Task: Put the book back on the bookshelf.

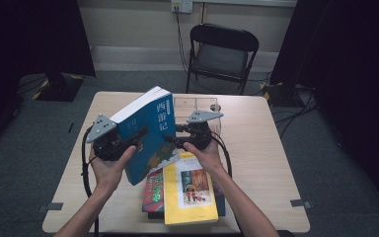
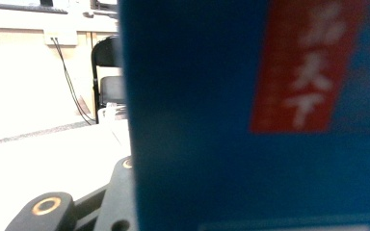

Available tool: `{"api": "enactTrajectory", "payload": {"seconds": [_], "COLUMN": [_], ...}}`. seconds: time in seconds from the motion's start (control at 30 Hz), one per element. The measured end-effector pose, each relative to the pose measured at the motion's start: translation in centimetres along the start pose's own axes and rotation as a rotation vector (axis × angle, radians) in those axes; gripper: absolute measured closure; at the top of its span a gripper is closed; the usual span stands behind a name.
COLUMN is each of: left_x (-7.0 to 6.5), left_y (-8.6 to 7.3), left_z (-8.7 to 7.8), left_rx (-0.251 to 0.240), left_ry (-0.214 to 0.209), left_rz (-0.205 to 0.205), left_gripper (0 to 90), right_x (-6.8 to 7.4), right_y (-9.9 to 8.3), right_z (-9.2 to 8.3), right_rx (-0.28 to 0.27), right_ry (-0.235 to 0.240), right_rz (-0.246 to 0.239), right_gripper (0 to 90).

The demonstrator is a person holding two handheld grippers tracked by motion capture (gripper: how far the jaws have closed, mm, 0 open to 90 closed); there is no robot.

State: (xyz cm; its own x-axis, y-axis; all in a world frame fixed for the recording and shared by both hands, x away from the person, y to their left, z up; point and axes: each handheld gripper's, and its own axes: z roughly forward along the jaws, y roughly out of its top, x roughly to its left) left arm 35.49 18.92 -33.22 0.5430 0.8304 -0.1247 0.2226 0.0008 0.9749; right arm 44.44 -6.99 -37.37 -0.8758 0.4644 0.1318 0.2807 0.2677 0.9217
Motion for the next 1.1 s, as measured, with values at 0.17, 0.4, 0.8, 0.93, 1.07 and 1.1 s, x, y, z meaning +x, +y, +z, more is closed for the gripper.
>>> {"api": "enactTrajectory", "payload": {"seconds": [0.17, 0.4, 0.8, 0.93, 1.07, 1.1], "left_x": [0.9, 1.0, 0.6, 1.3, 1.6, 1.6], "left_y": [-0.1, 0.3, 1.8, 1.9, 1.8, 1.8], "left_z": [-0.1, -0.4, 0.7, 1.2, 1.8, 1.8], "left_rx": [0.003, 0.008, -0.022, -0.005, 0.010, 0.010], "left_ry": [0.005, 0.017, 0.064, 0.091, 0.102, 0.102], "left_rz": [-0.053, -0.053, -0.076, -0.090, -0.107, -0.107], "left_gripper": [61.5, 61.4, 61.5, 61.4, 61.4, 61.4], "right_x": [-0.4, -1.3, -3.1, -3.9, -5.1, -5.1], "right_y": [-1.8, -3.8, -10.1, -11.9, -13.9, -13.9], "right_z": [-2.7, -7.4, -15.1, -16.3, -16.8, -16.8], "right_rx": [0.022, 0.017, 0.073, 0.109, 0.150, 0.150], "right_ry": [-0.053, -0.115, -0.257, -0.306, -0.323, -0.323], "right_rz": [-0.005, 0.026, 0.144, 0.176, 0.243, 0.243], "right_gripper": [46.4, 42.3, 35.9, 33.3, 31.4, 31.4]}}
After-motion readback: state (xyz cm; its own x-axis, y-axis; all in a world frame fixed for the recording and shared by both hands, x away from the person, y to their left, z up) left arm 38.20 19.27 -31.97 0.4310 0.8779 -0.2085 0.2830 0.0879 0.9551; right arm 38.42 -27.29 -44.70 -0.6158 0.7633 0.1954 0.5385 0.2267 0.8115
